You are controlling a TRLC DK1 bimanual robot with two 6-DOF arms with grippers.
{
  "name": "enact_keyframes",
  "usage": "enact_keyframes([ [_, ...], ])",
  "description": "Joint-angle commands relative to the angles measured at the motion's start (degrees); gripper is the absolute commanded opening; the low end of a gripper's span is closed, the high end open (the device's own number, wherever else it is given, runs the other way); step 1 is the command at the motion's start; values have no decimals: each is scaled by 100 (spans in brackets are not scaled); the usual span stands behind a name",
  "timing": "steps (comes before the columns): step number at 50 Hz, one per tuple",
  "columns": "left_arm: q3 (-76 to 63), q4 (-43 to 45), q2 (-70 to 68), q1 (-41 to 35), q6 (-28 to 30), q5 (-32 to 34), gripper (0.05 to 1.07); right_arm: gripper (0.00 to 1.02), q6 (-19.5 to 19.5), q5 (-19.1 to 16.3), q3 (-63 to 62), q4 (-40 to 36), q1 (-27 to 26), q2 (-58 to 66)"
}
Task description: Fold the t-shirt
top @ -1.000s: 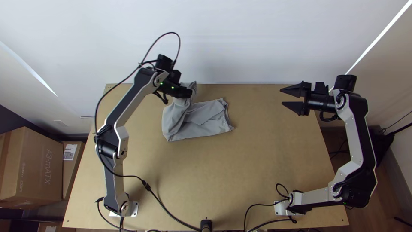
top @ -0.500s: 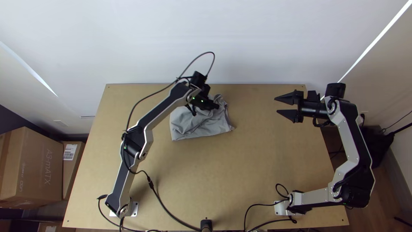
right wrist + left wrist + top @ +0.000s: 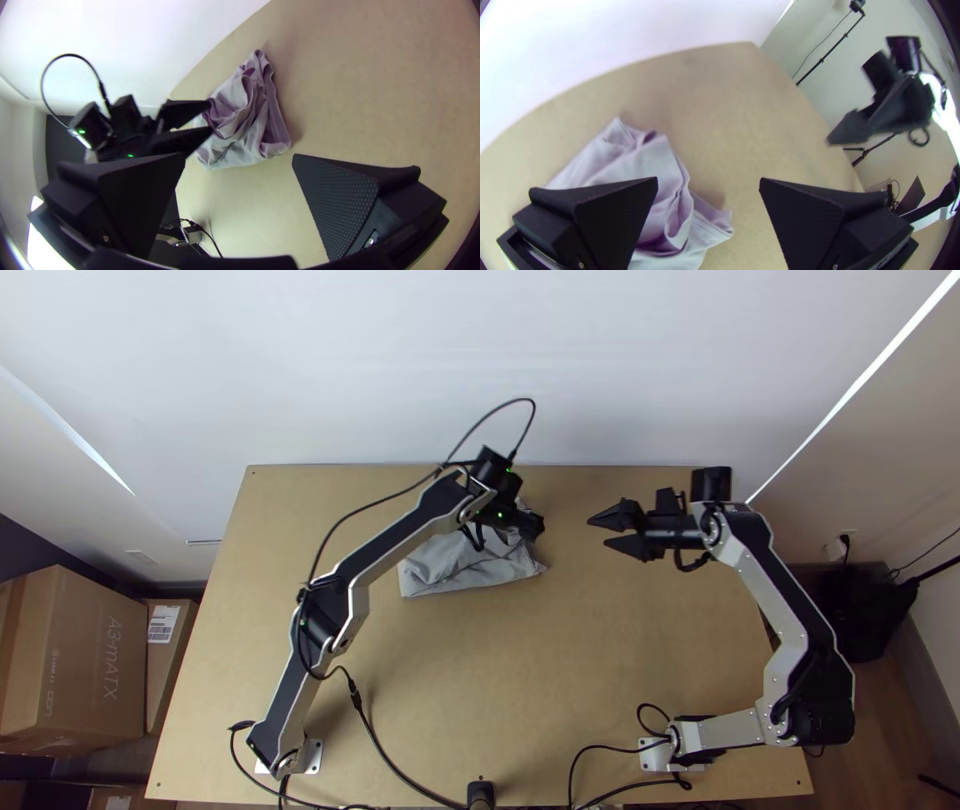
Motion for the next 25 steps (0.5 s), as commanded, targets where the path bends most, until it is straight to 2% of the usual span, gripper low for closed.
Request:
enact_keyframes([
  [1, 195, 78, -806, 152, -3, -44, 103, 99, 142, 275, 256, 51, 427, 415],
  [5, 187, 26, -1044, 310, -3, -44, 103, 99, 142, 451, 494, 51, 690, 679],
  [17, -121, -291, -1483, 1198, -30, -61, 103, 99, 89, 513, 1777, -37, 1622, 1312],
  [25, -165, -431, -1861, 1743, -38, -105, 103, 99, 36, 521, 2876, -256, 2105, 2155],
])
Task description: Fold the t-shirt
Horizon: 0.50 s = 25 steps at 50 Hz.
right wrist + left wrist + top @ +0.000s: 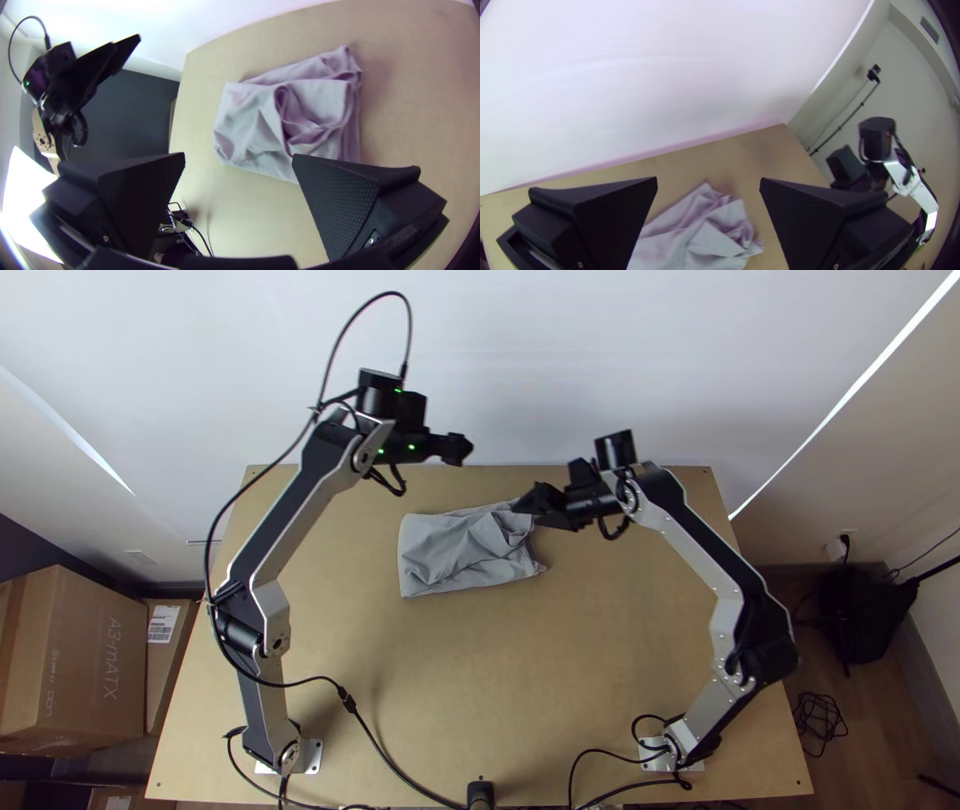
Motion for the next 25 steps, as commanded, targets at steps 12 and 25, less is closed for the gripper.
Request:
enact_keyframes([
  [12, -187, -268, -873, 890, 87, -22, 103, 99, 43, 10, 1936, -393, 619, 1836],
  [25, -258, -418, -1076, 1575, 254, -22, 103, 99, -432, 353, 2973, -419, 935, 2750],
])
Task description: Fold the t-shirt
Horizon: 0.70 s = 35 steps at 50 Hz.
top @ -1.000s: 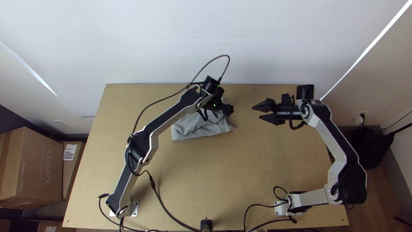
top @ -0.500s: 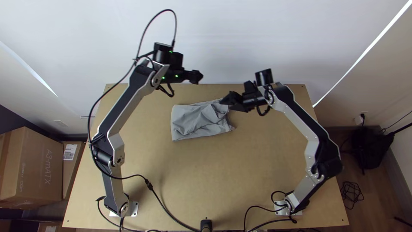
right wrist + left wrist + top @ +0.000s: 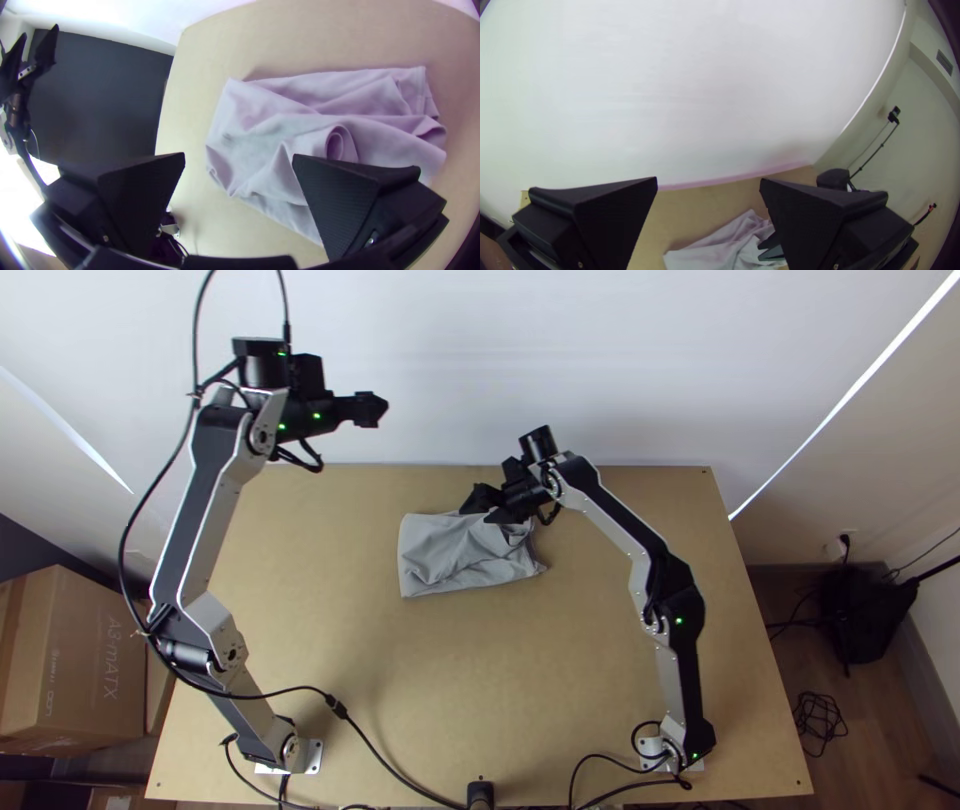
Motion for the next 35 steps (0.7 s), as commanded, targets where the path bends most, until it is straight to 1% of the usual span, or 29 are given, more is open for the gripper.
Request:
enact_keyframes([
  [1, -151, -121, -147, 203, 97, -20, 103, 99, -257, 158, 421, -37, 96, 322],
  [6, -151, -138, -173, 317, 97, -20, 103, 99, -318, 167, 377, -125, 114, 366],
  [15, -151, -103, -164, 423, 88, -20, 103, 99, -617, 211, 43, -828, 43, 278],
  [17, -151, -94, -155, 440, 79, -20, 103, 99, -696, 246, -168, -907, -1, 173],
  [23, -151, -85, -138, 440, 53, -20, 103, 99, -767, 307, -1030, -916, -176, -293],
  [31, -151, -50, -147, 440, 35, -20, 103, 99, -907, 378, -2234, -916, -493, -970],
  [35, -151, -42, -155, 440, 35, -20, 103, 99, -1039, 457, -2770, -881, -686, -1313],
])
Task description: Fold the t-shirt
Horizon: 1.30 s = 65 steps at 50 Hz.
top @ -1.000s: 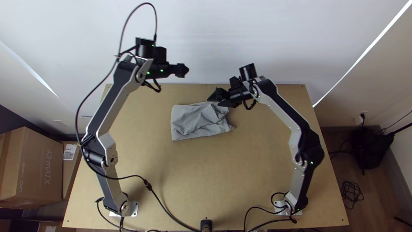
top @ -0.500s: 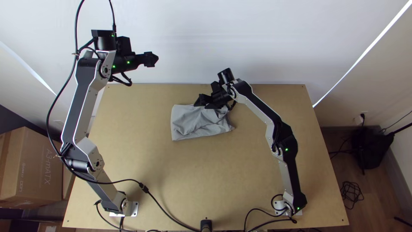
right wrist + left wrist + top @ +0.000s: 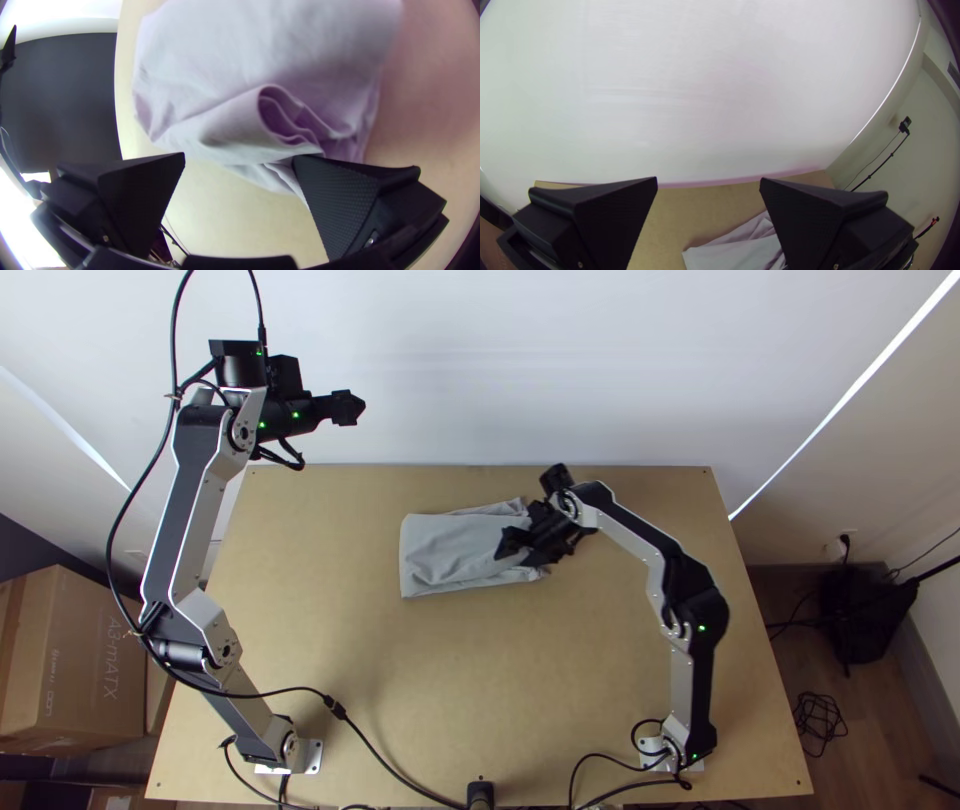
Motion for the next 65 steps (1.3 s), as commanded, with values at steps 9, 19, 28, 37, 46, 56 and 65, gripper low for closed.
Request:
enact_keyframes([
  [9, -65, 68, -199, 3, 20, -20, 103, 99, -345, 309, -1318, -76, -544, -1318],
  [19, -65, 59, -243, 3, 20, -20, 103, 99, -345, 362, -1186, 346, -605, -1521],
  [28, -21, 68, -252, 38, 55, -29, 103, 99, -187, 353, -580, 829, -412, -1099],
  [37, -4, 85, -270, 117, 116, -117, 103, 99, -99, 344, 123, 935, -254, -457],
  [46, 31, 85, -279, 240, 152, -152, 103, 99, -46, 344, 994, 926, -210, 378],
  [56, 67, 85, -279, 354, 152, -161, 103, 99, 51, 362, 2303, 891, -218, 1494],
  [65, 110, 85, -270, 354, 152, -187, 103, 99, 367, 538, 3085, 855, -324, 2021],
])
